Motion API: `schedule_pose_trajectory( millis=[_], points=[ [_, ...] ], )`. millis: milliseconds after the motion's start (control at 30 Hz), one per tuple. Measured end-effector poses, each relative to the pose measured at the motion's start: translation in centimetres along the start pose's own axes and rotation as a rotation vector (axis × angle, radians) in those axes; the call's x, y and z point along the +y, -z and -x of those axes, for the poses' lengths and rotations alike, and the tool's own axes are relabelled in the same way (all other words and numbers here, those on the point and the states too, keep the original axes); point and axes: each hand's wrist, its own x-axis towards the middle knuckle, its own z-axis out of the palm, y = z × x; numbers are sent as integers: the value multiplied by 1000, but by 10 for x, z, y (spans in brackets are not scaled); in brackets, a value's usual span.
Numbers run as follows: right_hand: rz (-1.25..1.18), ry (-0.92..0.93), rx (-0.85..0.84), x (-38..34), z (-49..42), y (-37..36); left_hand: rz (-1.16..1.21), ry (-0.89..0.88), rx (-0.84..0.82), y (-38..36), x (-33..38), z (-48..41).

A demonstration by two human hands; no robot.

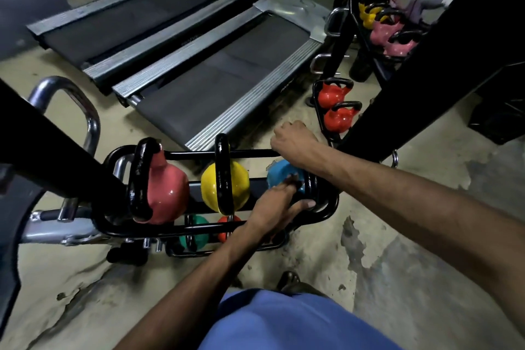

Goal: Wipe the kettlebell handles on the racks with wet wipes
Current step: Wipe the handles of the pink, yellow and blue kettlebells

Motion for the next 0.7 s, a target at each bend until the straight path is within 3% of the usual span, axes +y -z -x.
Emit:
schedule_pose_trajectory(
  millis=[200, 400, 467, 500, 567, 700],
  points=[
    [-459, -330, 0, 26, -12, 1, 40, -21, -7, -2, -5, -4],
    [-1399, -883, 108, 33, 8, -41, 121, -9, -8, -4, -11, -4],
    [-1946, -1044, 135, 16, 19, -52, 122, -18, -10, -5, -13, -4],
    [-2290, -1027, 42, 7, 24, -57, 117, -18, -11, -3, -11, -2],
    [-2704, -868, -145, -4, 35, -64, 104, -36, 7, -1, -7, 0],
    [-2968, -732, -114, -3, 39, -72, 76, -51, -5, 1, -3, 3]
  ],
)
